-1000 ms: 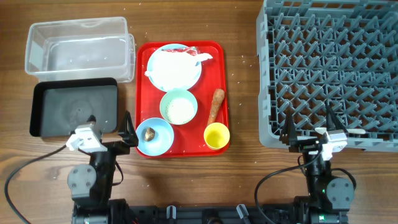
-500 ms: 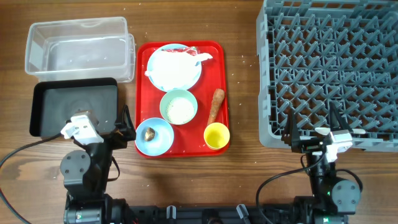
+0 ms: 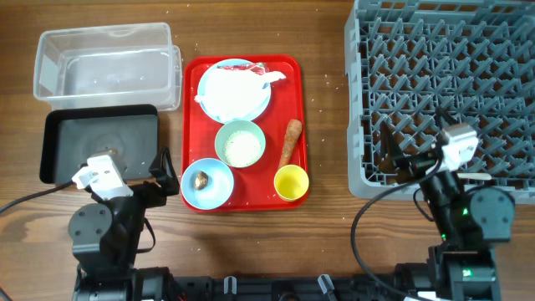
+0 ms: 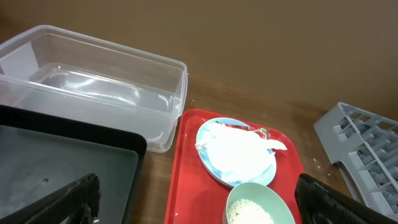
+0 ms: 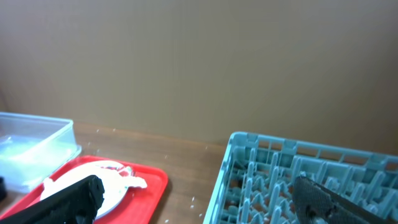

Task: Sort waste into correct bins and load items into the dishwasher rack
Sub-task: 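Raise the left arm and move it over the red tray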

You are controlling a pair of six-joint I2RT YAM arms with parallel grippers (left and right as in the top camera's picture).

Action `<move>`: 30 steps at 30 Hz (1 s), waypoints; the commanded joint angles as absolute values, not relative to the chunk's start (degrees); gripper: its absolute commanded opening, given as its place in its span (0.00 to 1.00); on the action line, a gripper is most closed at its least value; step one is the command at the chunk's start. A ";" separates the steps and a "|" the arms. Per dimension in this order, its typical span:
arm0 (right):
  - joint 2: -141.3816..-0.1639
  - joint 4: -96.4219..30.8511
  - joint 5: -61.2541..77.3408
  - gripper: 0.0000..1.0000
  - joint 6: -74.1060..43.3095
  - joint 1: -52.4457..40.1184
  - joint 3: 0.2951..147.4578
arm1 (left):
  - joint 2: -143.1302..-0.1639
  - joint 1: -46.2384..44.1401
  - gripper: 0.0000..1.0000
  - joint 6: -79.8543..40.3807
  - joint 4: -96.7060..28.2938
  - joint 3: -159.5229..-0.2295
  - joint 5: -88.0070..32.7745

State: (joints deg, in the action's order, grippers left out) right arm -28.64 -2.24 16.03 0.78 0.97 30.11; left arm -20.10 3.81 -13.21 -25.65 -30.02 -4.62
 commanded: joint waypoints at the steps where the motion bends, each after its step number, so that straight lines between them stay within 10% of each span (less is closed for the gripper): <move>1: -31.31 -5.08 18.20 1.00 1.32 1.15 34.85 | -20.18 3.97 1.00 -13.74 -26.98 -33.76 -5.54; 13: -31.86 -13.82 19.42 1.00 1.48 1.15 40.95 | -30.46 3.97 1.00 -13.72 -34.81 -46.28 -5.56; 30: -55.96 -42.09 23.24 1.00 1.48 1.15 63.13 | -79.88 -5.10 1.00 -13.98 -67.16 -89.10 -8.58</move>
State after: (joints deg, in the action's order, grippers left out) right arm -53.12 -41.65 21.04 1.19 0.97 61.56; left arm -74.56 -3.64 -13.21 -66.87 -88.09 -7.46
